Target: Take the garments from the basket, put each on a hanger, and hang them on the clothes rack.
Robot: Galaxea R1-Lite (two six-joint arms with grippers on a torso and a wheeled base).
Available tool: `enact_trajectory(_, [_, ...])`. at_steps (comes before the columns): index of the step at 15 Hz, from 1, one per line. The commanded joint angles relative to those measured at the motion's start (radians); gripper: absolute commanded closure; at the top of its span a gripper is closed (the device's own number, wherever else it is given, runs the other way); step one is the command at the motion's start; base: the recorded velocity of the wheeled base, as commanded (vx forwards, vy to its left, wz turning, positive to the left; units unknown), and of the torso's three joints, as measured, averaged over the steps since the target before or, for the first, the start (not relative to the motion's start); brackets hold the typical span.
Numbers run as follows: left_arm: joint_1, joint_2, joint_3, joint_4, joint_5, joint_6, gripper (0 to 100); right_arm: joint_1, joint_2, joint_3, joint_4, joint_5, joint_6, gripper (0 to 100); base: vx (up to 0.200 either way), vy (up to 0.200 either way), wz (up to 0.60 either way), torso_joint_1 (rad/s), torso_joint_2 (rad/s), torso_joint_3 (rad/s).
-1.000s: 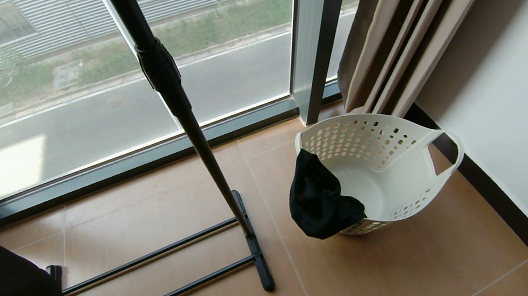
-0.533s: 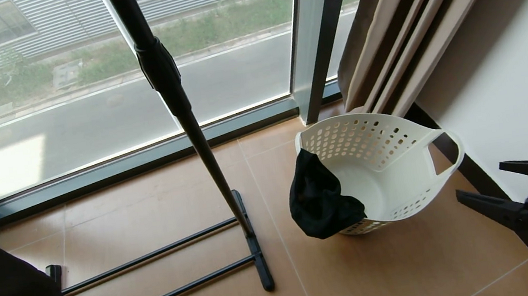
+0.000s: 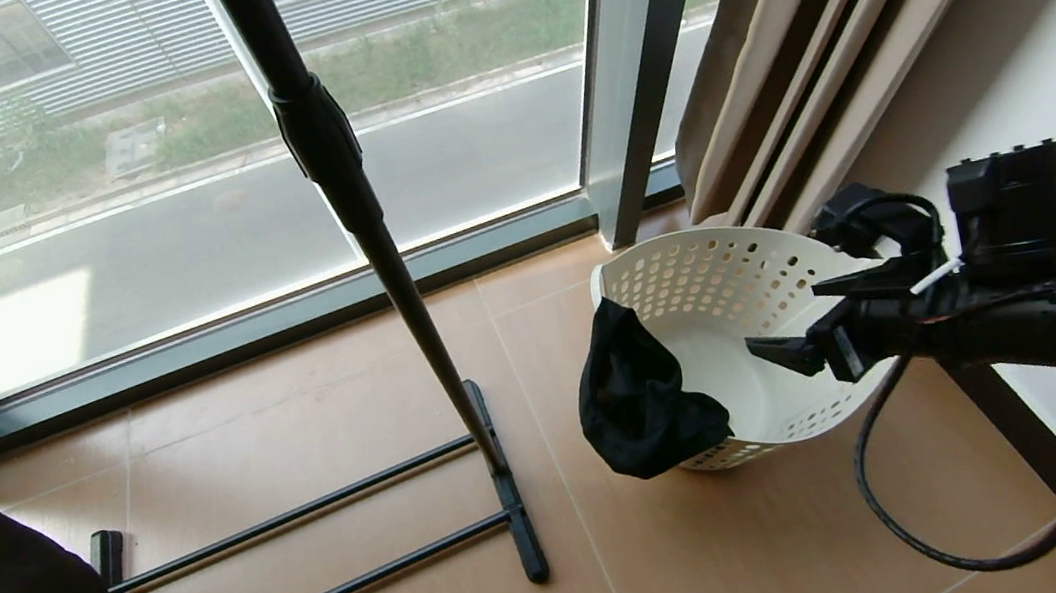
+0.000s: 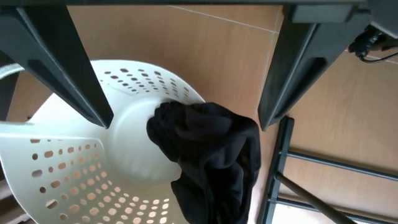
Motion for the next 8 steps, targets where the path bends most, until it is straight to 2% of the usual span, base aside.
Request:
enact_trajectory(1, [-0.001, 0.000, 0.000, 0.000, 0.001, 0.000, 0, 0.012, 0.220, -0.136, -0.001, -0.022, -0.040, 0, 0.000, 0.000, 0.00, 0.000, 0.00, 0.000])
enact_trajectory(5, [-0.001, 0.001, 0.000, 0.000, 0.001, 0.000, 0, 0.026, 0.423, -0.318, -0.001, -0.073, -0.094, 0, 0.000, 0.000, 0.00, 0.000, 0.00, 0.000])
enact_trajectory(8, [-0.001, 0.001, 0.001, 0.000, 0.004, 0.000, 0, 0.026, 0.530, -0.429, -0.001, -0.090, -0.101, 0, 0.000, 0.000, 0.00, 0.000, 0.00, 0.000])
